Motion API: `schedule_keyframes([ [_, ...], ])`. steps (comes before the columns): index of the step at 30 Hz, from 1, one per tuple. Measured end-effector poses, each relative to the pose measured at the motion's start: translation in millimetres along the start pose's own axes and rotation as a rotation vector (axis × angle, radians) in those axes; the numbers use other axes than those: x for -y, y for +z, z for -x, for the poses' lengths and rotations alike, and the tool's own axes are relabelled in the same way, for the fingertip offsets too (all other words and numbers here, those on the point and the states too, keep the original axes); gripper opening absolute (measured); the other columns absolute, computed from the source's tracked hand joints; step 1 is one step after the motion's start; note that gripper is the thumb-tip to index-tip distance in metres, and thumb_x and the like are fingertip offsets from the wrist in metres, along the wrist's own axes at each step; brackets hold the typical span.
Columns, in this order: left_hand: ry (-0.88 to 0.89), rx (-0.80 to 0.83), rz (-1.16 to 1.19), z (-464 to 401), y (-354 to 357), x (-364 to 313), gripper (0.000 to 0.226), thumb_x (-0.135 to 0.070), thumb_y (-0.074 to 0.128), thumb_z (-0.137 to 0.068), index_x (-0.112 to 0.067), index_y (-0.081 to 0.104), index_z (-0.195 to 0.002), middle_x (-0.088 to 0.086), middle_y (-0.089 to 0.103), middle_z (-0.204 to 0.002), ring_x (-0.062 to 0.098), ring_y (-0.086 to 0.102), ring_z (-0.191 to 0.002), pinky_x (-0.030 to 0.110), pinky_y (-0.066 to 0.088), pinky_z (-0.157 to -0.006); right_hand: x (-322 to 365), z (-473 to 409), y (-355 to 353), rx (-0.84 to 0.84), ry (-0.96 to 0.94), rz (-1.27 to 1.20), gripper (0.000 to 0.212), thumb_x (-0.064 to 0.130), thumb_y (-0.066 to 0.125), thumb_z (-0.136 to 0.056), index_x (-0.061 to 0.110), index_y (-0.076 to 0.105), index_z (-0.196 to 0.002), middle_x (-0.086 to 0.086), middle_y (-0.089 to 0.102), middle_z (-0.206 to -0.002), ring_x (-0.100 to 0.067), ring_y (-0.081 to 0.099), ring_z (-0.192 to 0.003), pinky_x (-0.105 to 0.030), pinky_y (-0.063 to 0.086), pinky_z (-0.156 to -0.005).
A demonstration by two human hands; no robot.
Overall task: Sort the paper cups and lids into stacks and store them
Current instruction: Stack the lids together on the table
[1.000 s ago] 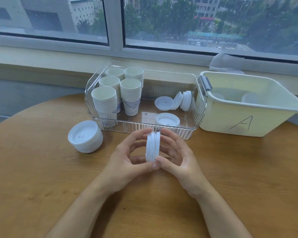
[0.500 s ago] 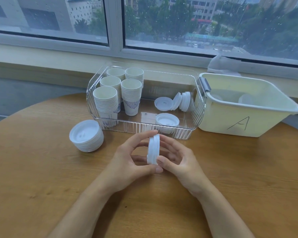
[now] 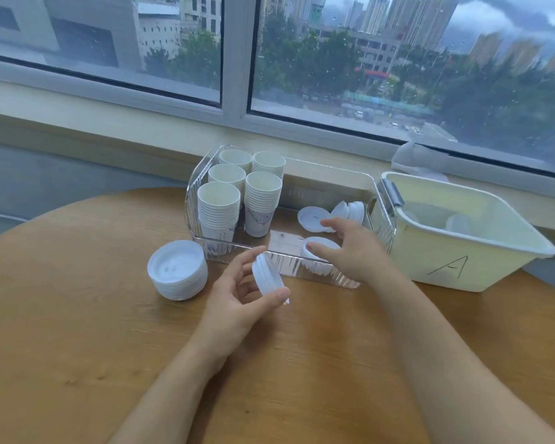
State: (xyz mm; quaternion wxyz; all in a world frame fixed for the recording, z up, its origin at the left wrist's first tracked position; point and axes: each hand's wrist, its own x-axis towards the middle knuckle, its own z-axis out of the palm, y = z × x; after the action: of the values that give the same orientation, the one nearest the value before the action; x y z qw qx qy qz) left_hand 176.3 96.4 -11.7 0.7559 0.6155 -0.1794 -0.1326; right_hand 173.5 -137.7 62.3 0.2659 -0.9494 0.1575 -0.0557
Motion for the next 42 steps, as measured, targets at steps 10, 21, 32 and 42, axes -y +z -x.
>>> schedule_keyframes([
  [10,0.002,-0.003,-0.077,-5,-5,7,0.080,-0.045,0.094,-0.061,-0.048,0.062,-0.134,-0.004,0.068,-0.132,0.014,0.068,-0.121,0.040,0.053,-0.109,19,-40,-6,0.278,0.173,0.283,0.086,0.055,0.082,-0.083,0.019,0.049,-0.154,-0.003,0.057,-0.151,-0.025,0.054,-0.137,-0.036,0.043,-0.112],
  [21,-0.001,0.024,-0.126,-4,-2,7,0.079,-0.048,0.093,-0.062,-0.052,0.061,-0.134,-0.012,0.068,-0.132,0.013,0.068,-0.119,0.040,0.052,-0.110,9,-40,-6,0.270,0.118,0.309,0.083,0.064,0.079,-0.080,0.018,0.060,-0.145,-0.003,0.064,-0.141,-0.024,0.060,-0.126,-0.038,0.049,-0.107],
  [32,-0.003,0.029,-0.127,-4,0,7,0.080,-0.046,0.093,-0.061,-0.048,0.062,-0.135,-0.009,0.069,-0.131,0.014,0.069,-0.117,0.033,0.054,-0.105,-1,-32,-2,0.135,-0.091,0.220,0.033,0.051,0.083,-0.084,0.026,0.075,-0.102,0.017,0.051,-0.081,-0.001,0.053,-0.080,-0.021,0.039,-0.070],
  [42,-0.012,0.031,-0.107,-3,-1,7,0.079,-0.045,0.094,-0.061,-0.048,0.063,-0.133,-0.007,0.069,-0.131,0.014,0.070,-0.116,0.031,0.056,-0.102,-9,-35,7,0.153,-0.091,0.201,0.012,0.035,0.075,-0.094,0.026,0.081,-0.088,0.012,0.073,-0.078,-0.005,0.066,-0.075,-0.028,0.054,-0.073],
])
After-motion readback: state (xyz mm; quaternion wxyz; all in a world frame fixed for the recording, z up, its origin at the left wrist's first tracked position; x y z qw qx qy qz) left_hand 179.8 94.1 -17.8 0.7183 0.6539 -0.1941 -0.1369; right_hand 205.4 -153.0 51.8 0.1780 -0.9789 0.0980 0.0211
